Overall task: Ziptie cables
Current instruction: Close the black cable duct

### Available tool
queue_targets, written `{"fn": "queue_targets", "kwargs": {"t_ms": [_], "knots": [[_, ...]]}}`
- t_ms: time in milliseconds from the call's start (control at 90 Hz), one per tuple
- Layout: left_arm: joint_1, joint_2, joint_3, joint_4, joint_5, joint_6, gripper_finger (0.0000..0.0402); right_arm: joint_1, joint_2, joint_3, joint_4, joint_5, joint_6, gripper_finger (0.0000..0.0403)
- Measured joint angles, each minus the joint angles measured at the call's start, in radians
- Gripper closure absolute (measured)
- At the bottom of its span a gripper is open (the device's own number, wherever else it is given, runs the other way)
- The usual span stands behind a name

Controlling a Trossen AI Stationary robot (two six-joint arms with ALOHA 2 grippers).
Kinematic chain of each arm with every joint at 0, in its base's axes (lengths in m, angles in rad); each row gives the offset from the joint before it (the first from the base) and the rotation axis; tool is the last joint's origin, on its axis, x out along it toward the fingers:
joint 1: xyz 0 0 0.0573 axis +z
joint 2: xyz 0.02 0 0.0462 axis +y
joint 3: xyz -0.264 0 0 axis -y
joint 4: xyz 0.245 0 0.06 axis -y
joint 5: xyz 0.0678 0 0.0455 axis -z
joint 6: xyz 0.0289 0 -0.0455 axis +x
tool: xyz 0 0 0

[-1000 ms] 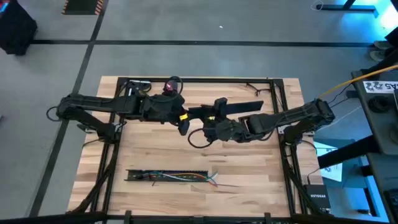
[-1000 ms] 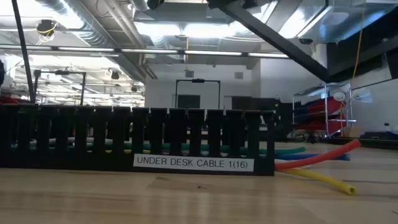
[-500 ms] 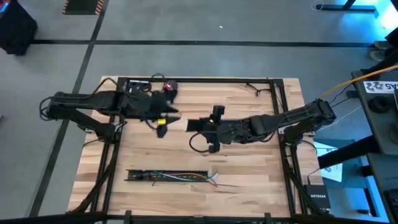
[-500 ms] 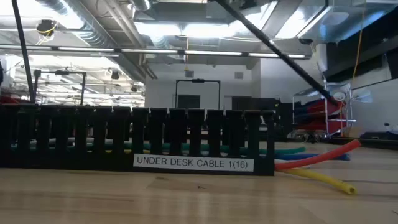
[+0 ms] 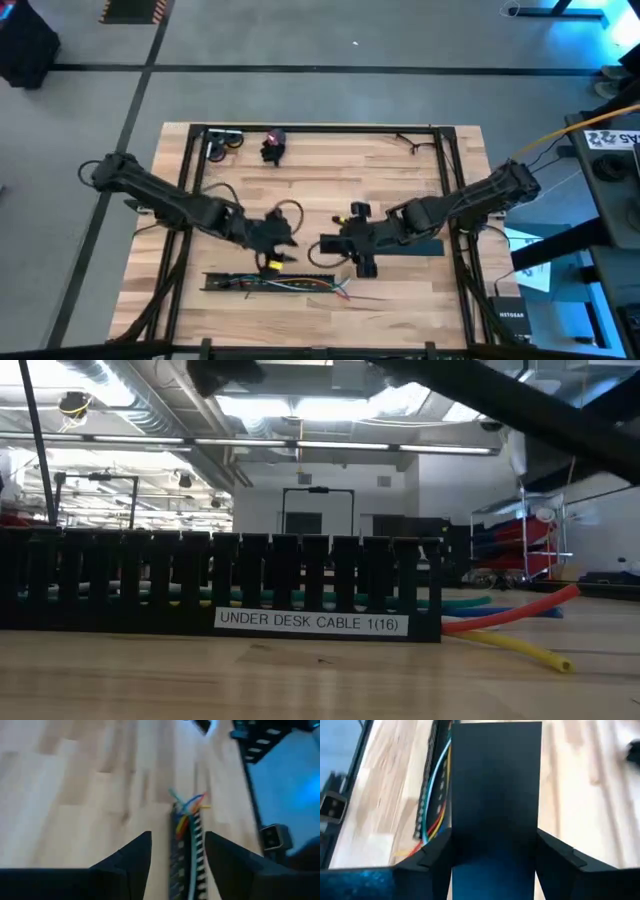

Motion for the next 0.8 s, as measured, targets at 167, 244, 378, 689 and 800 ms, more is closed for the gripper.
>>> {"fn": "queue_targets", "kwargs": {"t_ms": [167,244,378,689,800], "knots": [[0.001,0.137,0.000,0.164,0.065,0.056,0.0161,0.044,0.021,-0.005,-0.021,-0.007,0.046,0.0186],[-0.013,0.198,0.001,0.217,0.084,0.070,0.0142,0.064,0.025,-0.023,-0.021,-0.012,0.071,0.0186],[-0.045,0.279,0.001,0.262,0.087,0.083,0.0129,0.090,0.025,-0.058,-0.022,-0.018,0.129,0.0186],[-0.071,0.396,0.001,0.265,-0.013,0.079,0.0128,0.123,0.025,-0.121,0.022,-0.018,0.205,0.0186],[-0.071,0.418,0.001,0.296,-0.015,0.065,0.0128,0.122,0.025,-0.136,0.041,-0.020,0.212,0.0186]]}}
